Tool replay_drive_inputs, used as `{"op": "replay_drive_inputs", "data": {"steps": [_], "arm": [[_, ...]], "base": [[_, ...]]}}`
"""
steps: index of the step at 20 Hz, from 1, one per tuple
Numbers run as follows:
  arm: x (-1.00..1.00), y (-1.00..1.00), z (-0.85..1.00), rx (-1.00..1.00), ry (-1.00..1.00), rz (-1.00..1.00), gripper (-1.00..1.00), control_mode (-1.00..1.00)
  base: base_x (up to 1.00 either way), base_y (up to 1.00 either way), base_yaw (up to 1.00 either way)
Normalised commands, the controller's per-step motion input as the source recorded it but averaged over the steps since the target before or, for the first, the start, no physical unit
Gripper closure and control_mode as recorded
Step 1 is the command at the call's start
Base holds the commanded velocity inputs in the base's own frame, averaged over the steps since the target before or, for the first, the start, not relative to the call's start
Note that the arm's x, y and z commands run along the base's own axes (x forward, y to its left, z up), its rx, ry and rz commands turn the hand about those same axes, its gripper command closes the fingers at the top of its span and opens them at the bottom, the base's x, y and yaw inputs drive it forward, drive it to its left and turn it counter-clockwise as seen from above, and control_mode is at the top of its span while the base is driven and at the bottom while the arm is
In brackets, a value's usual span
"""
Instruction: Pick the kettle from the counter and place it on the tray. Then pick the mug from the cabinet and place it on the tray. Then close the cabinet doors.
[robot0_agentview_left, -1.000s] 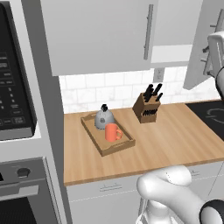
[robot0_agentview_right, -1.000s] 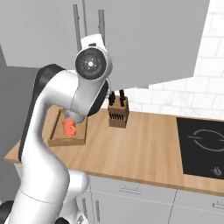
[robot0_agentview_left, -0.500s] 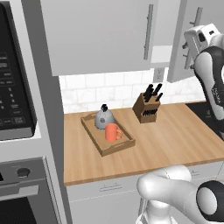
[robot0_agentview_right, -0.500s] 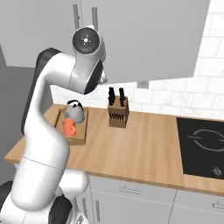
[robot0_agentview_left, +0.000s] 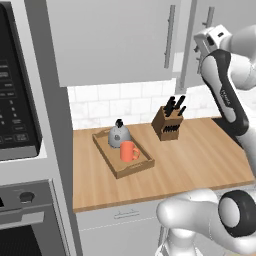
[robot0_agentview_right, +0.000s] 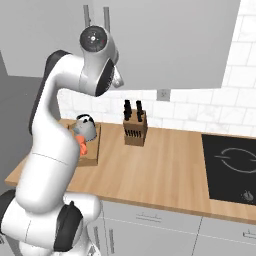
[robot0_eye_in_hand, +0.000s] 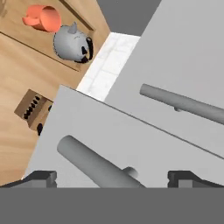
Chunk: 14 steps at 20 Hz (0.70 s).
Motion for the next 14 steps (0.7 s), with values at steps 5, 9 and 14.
{"op": "replay_drive_inputs", "data": {"steps": [5, 9, 14], "arm": [[0.6, 0.0, -0.3, -0.06, 0.08, 0.0, -1.0, -1.0], [0.55, 0.0, -0.38, -0.06, 0.0, 0.0, -1.0, -1.0], [0.54, -0.01, -0.49, -0.1, 0.0, -0.01, -1.0, -1.0]], "base": [[0.0, 0.0, 0.0], [0.0, 0.0, 0.0], [0.0, 0.0, 0.0]]}}
